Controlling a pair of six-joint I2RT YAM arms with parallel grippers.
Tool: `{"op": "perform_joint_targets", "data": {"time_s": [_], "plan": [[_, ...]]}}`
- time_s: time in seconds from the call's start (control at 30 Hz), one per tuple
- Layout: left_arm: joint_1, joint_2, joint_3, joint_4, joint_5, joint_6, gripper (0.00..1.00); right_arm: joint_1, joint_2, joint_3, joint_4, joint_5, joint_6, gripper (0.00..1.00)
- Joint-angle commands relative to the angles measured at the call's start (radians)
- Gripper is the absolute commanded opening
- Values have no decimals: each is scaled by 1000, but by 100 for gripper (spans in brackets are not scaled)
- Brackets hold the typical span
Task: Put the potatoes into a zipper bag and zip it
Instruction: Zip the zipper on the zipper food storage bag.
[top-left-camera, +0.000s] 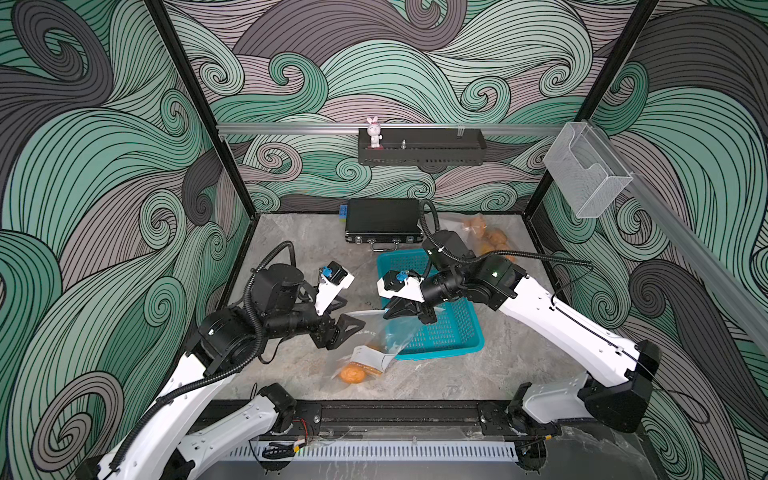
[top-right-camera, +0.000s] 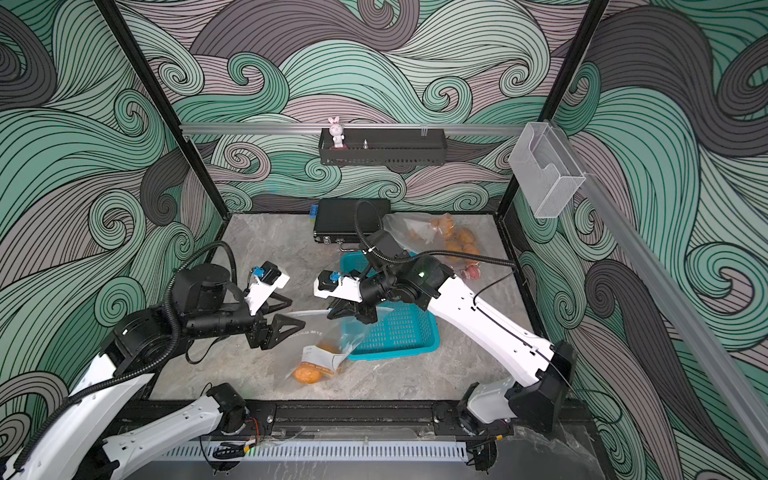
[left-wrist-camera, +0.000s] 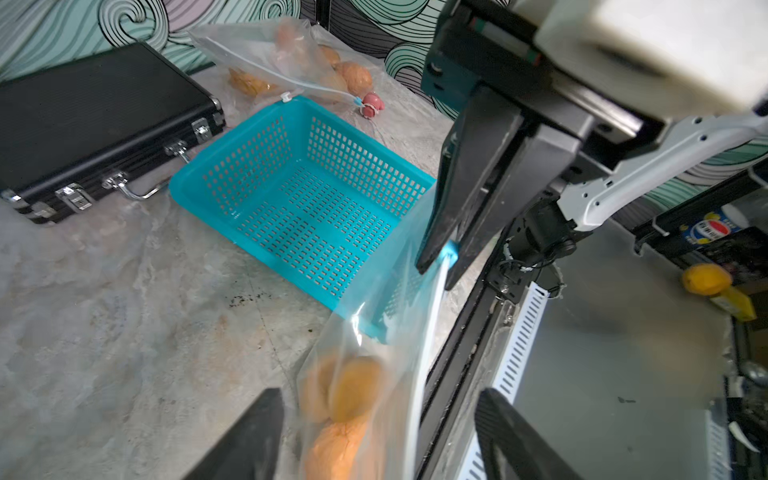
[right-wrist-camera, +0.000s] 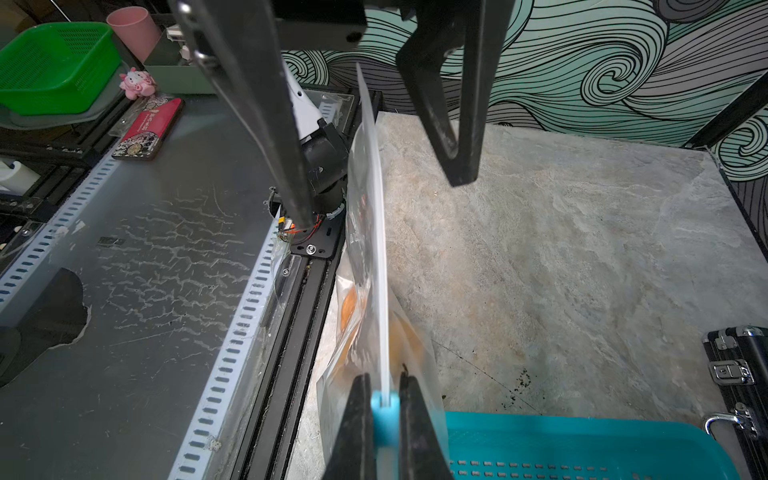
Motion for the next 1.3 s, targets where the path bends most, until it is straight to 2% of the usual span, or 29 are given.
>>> {"op": "perform_joint_targets", "data": {"time_s": [0.0,0.13,0.2,0.4,0.67,1.27], "plan": [[1,9,33,26,54,-5,48,-1,-6,24,-10,-28,0,6],[1,4,37,0,38,-3,11,-1,-8,22,-10,-25,-2,6],[1,-7,39,-8,18,-4,1,-1,-9,20,-11,-24,-4,6],[1,-45,68,-29,-49,-1,0,-1,-6,21,-12,-15,-4,6],[1,-67,176,-145,-168,10,0,-1,-19,21,-12,38,25,6],[1,-130,358,-324,-292,37,0,-26,-63,-54,-12,95,26,7]]}}
